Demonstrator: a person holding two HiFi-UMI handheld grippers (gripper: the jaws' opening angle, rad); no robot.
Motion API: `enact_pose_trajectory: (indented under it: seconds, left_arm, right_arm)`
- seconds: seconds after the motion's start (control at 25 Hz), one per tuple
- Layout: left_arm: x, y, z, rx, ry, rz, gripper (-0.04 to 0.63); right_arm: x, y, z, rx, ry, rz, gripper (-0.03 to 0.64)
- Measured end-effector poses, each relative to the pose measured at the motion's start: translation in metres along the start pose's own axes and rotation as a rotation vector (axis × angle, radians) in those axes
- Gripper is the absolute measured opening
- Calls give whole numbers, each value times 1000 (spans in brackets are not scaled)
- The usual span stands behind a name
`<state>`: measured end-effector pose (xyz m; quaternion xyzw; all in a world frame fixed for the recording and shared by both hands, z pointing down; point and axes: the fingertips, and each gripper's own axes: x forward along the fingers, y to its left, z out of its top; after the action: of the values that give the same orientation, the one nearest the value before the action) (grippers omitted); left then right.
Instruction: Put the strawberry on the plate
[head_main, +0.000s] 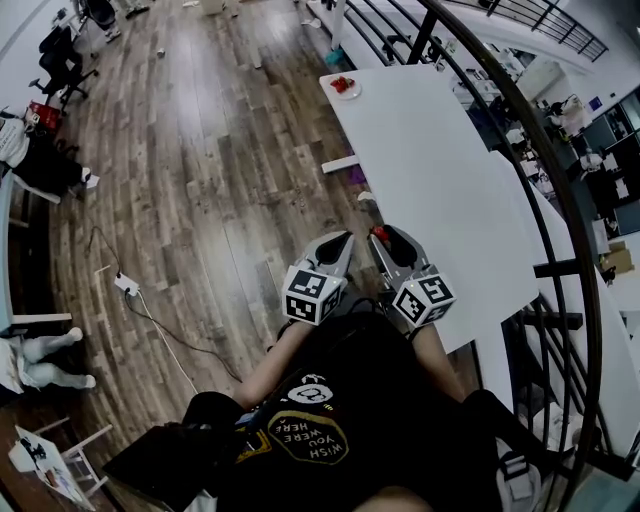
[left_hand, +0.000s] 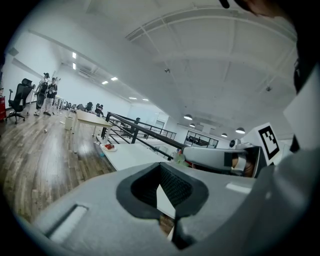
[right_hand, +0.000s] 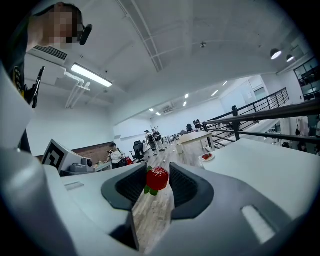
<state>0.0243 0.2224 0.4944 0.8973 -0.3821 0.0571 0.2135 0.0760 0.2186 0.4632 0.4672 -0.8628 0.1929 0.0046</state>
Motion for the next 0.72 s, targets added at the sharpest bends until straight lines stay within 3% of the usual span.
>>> enact_pose_trajectory:
  seconds: [0.36, 0.72]
  left_arm:
    - [28, 34, 24, -3, -5, 45, 2]
    - [96, 43, 63, 76, -24, 42, 2]
  right_arm:
    - [45, -21, 16, -8, 5, 51, 147]
    - [70, -67, 45, -25, -20, 76, 147]
